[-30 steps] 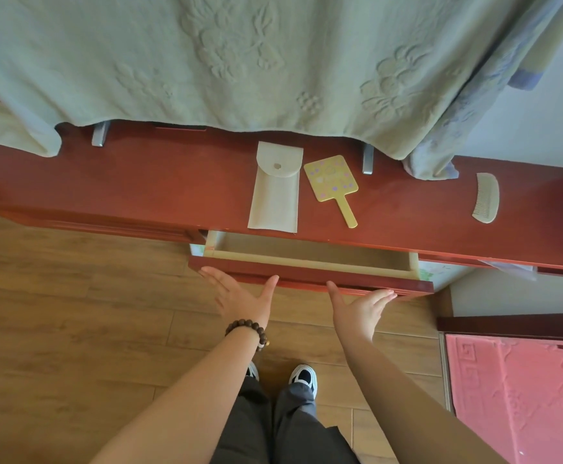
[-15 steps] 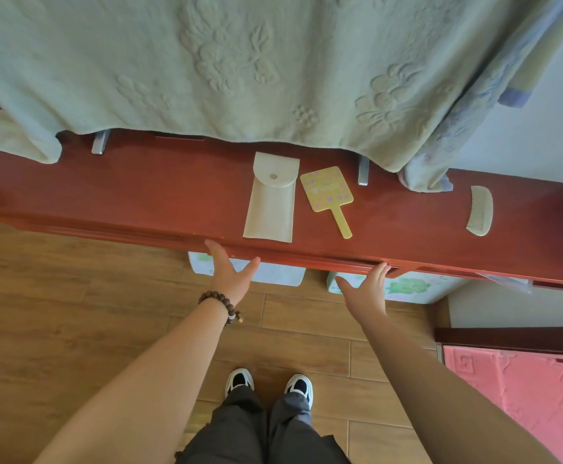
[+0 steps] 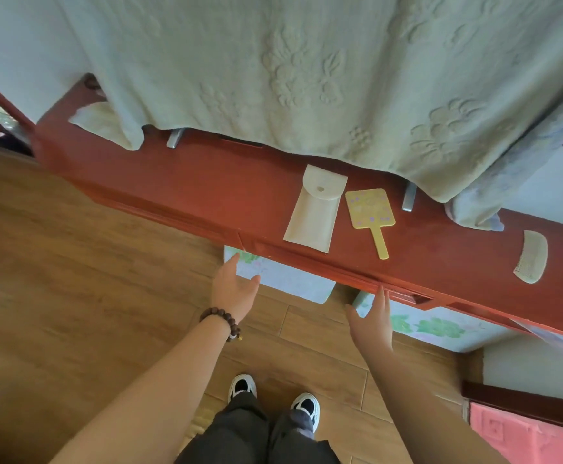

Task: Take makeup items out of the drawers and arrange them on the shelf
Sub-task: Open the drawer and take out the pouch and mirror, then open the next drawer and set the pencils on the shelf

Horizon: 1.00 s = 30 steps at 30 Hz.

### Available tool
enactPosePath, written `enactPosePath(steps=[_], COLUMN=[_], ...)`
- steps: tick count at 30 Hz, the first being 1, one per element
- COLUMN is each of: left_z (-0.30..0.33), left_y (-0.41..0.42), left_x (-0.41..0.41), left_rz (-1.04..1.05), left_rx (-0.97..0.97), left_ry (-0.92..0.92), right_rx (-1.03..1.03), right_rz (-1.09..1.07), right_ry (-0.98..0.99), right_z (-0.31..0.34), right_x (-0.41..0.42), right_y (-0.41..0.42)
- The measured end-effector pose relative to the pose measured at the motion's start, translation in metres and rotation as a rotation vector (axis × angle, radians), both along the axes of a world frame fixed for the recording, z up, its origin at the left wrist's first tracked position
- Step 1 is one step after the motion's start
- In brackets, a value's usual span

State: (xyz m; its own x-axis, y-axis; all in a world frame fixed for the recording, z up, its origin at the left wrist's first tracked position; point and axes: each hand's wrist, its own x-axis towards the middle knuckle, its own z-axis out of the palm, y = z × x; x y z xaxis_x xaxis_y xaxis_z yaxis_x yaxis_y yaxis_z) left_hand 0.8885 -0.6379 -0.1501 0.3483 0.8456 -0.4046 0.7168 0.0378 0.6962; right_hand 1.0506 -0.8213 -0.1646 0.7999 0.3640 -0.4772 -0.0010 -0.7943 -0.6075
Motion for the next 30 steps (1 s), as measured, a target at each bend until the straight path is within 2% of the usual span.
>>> enactPosePath(steps=[9, 13, 17, 24, 30], left_z=[0.018, 0.017, 0.009, 0.015, 0.024], left_y=[0.019, 0.054, 0.101, 0.204, 0.280], left_x=[-0.101, -0.152, -0.209, -0.295, -0.298], left_rz=[0.144, 0.200, 0.166, 0.110, 0.045], left_rx=[0.138, 0.134, 0.123, 0.120, 0.107], left_ry=[0.064, 0.041, 0.017, 0.008, -0.013], right_rx=[0.009, 0.031, 0.048, 0.086, 0.096], right_rz=[0.375, 0.425, 0.392, 0.139, 0.079], right_ry=[-0.026, -0.064, -0.116, -0.086, -0.121], right_z=[0.025, 0.033, 0.035, 0.039, 0.037], right_x=[-0.100, -0.147, -0.198, -0.276, -0.286], right_y=[0.072, 0.115, 0.161, 0.230, 0.272])
